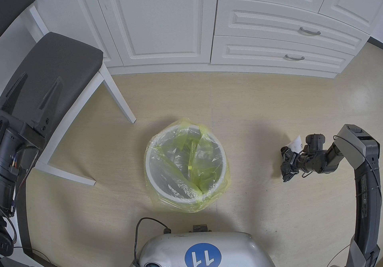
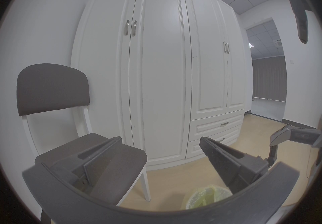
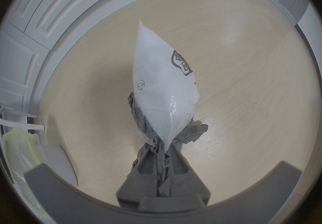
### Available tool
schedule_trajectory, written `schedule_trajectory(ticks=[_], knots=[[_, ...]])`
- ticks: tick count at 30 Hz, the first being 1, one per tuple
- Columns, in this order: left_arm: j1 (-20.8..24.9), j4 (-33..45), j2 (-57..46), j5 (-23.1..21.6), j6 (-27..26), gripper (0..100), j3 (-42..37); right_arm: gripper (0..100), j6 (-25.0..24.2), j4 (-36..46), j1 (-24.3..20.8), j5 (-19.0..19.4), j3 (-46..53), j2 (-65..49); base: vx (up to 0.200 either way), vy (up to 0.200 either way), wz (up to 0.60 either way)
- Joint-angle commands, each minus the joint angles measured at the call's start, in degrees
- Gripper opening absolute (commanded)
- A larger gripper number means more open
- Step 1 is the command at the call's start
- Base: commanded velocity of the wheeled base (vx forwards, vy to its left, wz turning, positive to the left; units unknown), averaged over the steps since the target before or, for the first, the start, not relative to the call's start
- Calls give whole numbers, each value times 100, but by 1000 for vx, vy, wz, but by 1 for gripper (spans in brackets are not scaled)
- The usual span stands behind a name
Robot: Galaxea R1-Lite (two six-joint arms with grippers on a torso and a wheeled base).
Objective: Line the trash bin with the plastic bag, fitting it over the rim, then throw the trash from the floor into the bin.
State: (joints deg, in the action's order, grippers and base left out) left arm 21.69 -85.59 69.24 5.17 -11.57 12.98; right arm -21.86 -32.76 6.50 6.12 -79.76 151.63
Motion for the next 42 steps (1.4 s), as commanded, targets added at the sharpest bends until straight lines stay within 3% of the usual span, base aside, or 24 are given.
schedule_trajectory(ticks=[1,13,19,28,35,36,40,42], knots=[[2,-2,19,2,-3,100,-6,0,-3,-3,1,-85,5,-2,0,0,0],[-15,-2,45,2,6,100,-15,0,-20,-99,-210,-937,-268,245,0,0,0],[-15,-2,28,2,6,100,-24,0,191,-407,-289,-1113,-549,596,0,0,0],[-24,-2,54,2,6,100,-33,0,393,-425,-298,-1122,-268,385,0,0,0],[-24,-2,2,2,6,100,-24,0,674,-381,-281,-955,479,-336,0,0,0],[-24,-2,2,2,6,100,-24,0,955,-381,-281,-770,1007,-872,0,0,0],[-24,-2,2,2,6,100,-24,0,1166,-389,-289,-515,1464,-1381,0,0,0],[-24,-2,-16,2,6,100,-24,0,1395,-407,-298,-199,1973,-2014,0,0,0]])
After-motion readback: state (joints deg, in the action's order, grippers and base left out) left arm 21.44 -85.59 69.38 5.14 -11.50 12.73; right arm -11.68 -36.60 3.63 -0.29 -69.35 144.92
